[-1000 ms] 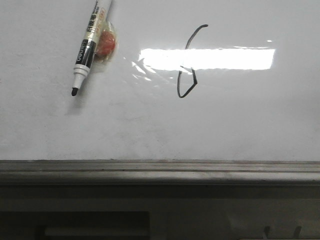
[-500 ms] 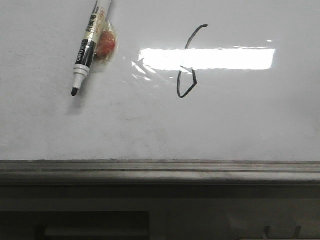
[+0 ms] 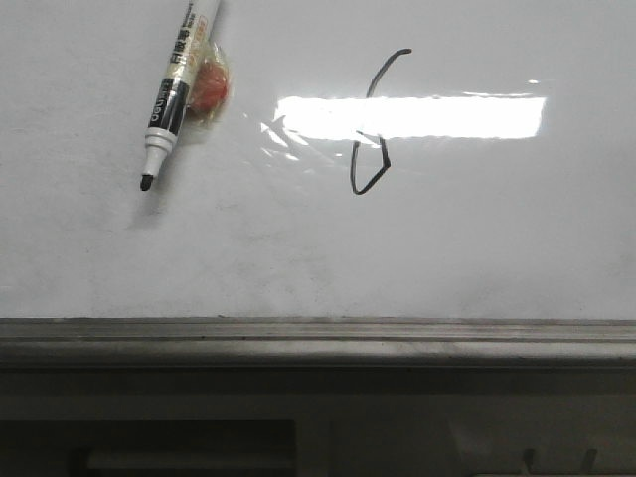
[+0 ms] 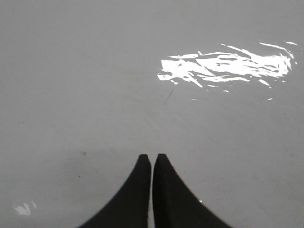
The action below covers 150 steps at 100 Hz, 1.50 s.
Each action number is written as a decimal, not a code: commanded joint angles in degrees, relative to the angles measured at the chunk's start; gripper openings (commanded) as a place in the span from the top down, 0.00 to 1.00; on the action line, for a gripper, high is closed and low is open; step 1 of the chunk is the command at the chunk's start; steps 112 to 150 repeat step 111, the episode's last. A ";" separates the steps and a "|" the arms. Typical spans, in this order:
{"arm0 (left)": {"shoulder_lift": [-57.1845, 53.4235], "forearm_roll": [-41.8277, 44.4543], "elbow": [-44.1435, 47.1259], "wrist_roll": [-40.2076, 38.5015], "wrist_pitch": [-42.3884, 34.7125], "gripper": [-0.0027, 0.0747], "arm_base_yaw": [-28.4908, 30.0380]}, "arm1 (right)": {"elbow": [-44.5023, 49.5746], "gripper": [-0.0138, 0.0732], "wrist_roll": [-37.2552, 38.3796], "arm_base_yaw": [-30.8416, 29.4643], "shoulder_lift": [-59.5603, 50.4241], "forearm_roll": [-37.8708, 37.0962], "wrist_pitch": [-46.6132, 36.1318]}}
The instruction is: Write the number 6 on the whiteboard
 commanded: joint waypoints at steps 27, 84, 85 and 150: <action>-1.85 -0.35 2.70 -0.04 -4.24 0.99 0.22 | 6.28 0.89 3.84 -10.14 -2.08 -7.38 -9.90; -1.85 -0.35 2.70 -0.04 -4.24 0.99 0.22 | 6.27 0.89 3.73 -10.87 -2.08 -8.60 -9.53; -1.85 -0.35 2.70 -0.04 -4.24 0.99 0.22 | 6.27 0.89 3.73 -10.87 -2.08 -8.60 -9.53; -1.85 -0.35 2.70 -0.04 -4.24 0.99 0.22 | 6.27 0.89 3.73 -10.87 -2.08 -8.60 -9.53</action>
